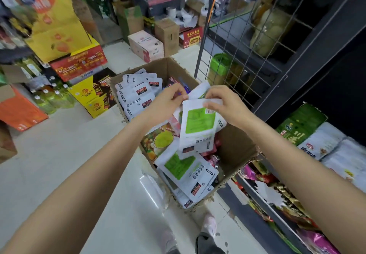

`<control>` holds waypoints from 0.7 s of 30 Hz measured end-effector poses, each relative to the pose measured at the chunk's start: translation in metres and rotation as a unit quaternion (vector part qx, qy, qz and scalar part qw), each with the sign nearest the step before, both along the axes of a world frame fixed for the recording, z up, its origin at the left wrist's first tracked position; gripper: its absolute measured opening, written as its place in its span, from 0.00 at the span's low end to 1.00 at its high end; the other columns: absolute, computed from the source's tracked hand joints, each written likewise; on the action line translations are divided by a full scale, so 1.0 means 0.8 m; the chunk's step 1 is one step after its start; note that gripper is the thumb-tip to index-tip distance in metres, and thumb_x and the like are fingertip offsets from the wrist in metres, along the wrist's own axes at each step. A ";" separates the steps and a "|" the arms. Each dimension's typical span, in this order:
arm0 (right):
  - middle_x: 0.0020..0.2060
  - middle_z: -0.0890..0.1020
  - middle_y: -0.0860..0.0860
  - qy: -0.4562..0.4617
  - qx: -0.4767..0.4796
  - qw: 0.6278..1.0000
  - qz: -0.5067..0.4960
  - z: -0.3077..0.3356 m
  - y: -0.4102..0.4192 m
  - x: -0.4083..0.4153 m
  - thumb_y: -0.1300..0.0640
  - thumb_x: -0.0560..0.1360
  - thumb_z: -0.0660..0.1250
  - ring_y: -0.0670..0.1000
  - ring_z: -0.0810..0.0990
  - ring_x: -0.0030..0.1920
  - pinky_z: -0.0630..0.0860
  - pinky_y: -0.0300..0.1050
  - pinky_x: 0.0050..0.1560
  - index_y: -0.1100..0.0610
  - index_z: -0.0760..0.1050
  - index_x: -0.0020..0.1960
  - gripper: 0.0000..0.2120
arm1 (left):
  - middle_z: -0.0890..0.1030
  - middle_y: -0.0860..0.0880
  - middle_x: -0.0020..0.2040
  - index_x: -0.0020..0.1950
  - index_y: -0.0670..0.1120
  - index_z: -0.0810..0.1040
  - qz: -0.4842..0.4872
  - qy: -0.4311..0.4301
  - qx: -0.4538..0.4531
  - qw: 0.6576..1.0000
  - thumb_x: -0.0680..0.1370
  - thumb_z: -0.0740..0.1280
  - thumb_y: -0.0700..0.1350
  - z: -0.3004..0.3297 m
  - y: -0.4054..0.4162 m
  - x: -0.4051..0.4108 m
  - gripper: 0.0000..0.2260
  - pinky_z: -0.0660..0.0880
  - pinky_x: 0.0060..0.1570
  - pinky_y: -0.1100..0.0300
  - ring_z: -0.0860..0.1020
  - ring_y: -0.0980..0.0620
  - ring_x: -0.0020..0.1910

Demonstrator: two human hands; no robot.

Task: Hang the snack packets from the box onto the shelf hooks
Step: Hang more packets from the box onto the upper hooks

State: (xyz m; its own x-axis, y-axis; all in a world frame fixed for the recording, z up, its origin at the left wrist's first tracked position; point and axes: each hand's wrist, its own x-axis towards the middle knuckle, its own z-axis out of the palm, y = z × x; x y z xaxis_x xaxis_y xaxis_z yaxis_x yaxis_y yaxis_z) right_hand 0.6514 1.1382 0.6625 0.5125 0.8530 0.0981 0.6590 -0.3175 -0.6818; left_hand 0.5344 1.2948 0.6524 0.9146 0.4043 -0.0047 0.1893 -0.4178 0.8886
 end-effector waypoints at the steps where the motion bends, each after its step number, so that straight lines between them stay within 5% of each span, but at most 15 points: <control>1: 0.38 0.76 0.44 0.011 0.012 1.000 -0.017 0.009 -0.003 0.000 0.60 0.75 0.68 0.44 0.73 0.44 0.65 0.38 0.44 0.57 0.75 0.40 0.05 | 0.70 0.50 0.32 0.39 0.49 0.70 -0.006 -0.022 -0.016 1.000 0.80 0.61 0.38 0.014 -0.002 0.002 0.11 0.63 0.32 0.64 0.66 0.59 0.30; 7: 0.34 0.77 0.43 0.022 0.149 0.979 -0.138 0.075 -0.048 -0.001 0.59 0.75 0.69 0.40 0.75 0.38 0.69 0.42 0.47 0.54 0.76 0.38 0.07 | 0.73 0.51 0.35 0.43 0.49 0.77 0.029 -0.097 -0.093 0.991 0.76 0.67 0.53 0.075 -0.034 0.012 0.08 0.69 0.41 0.61 0.71 0.52 0.36; 10: 0.35 0.78 0.43 0.002 0.212 0.958 -0.193 0.110 -0.089 -0.006 0.60 0.73 0.70 0.43 0.77 0.38 0.71 0.43 0.45 0.55 0.74 0.42 0.05 | 0.81 0.56 0.38 0.52 0.43 0.78 -0.090 -0.114 -0.035 0.989 0.71 0.74 0.45 0.096 -0.070 0.024 0.13 0.74 0.44 0.66 0.79 0.58 0.39; 12: 0.35 0.78 0.45 0.027 0.264 0.934 -0.240 0.135 -0.126 -0.014 0.61 0.72 0.71 0.49 0.79 0.37 0.74 0.45 0.43 0.54 0.71 0.47 0.10 | 0.84 0.53 0.46 0.58 0.46 0.78 -0.089 -0.136 -0.022 0.986 0.69 0.74 0.45 0.116 -0.101 0.037 0.19 0.77 0.52 0.54 0.81 0.54 0.48; 15: 0.37 0.81 0.49 0.119 0.321 0.888 -0.307 0.173 -0.190 -0.024 0.56 0.75 0.70 0.44 0.81 0.35 0.77 0.41 0.40 0.57 0.69 0.56 0.14 | 0.83 0.46 0.48 0.58 0.47 0.77 -0.036 -0.190 0.055 0.980 0.66 0.72 0.52 0.159 -0.165 0.056 0.23 0.75 0.51 0.45 0.80 0.45 0.49; 17: 0.45 0.81 0.49 0.190 0.300 0.860 -0.367 0.195 -0.250 -0.024 0.42 0.77 0.61 0.46 0.82 0.44 0.79 0.49 0.48 0.54 0.73 0.54 0.17 | 0.82 0.42 0.45 0.58 0.44 0.75 -0.040 -0.220 0.113 0.968 0.69 0.73 0.53 0.189 -0.225 0.064 0.22 0.76 0.47 0.44 0.79 0.43 0.46; 19: 0.55 0.79 0.55 0.328 0.256 0.819 -0.396 0.208 -0.325 -0.020 0.28 0.73 0.51 0.56 0.78 0.56 0.77 0.56 0.54 0.52 0.76 0.54 0.31 | 0.81 0.40 0.40 0.54 0.43 0.74 -0.065 -0.274 0.134 0.950 0.69 0.73 0.53 0.213 -0.287 0.065 0.20 0.76 0.40 0.44 0.79 0.40 0.40; 21: 0.60 0.72 0.64 0.464 0.244 0.772 -0.359 0.216 -0.404 -0.020 0.25 0.70 0.52 0.67 0.73 0.61 0.75 0.61 0.57 0.56 0.75 0.57 0.37 | 0.80 0.39 0.38 0.48 0.45 0.72 -0.094 -0.305 0.139 0.938 0.68 0.71 0.54 0.229 -0.353 0.061 0.17 0.75 0.37 0.46 0.78 0.40 0.37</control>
State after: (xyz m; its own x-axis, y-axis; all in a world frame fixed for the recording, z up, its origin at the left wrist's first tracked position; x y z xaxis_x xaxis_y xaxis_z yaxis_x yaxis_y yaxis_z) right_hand 0.6351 0.8147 0.8350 0.8789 0.2944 -0.3753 -0.4115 0.0702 -0.9087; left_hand 0.5834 1.0127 0.8356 0.7684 0.1438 0.6236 -0.4186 -0.6241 0.6597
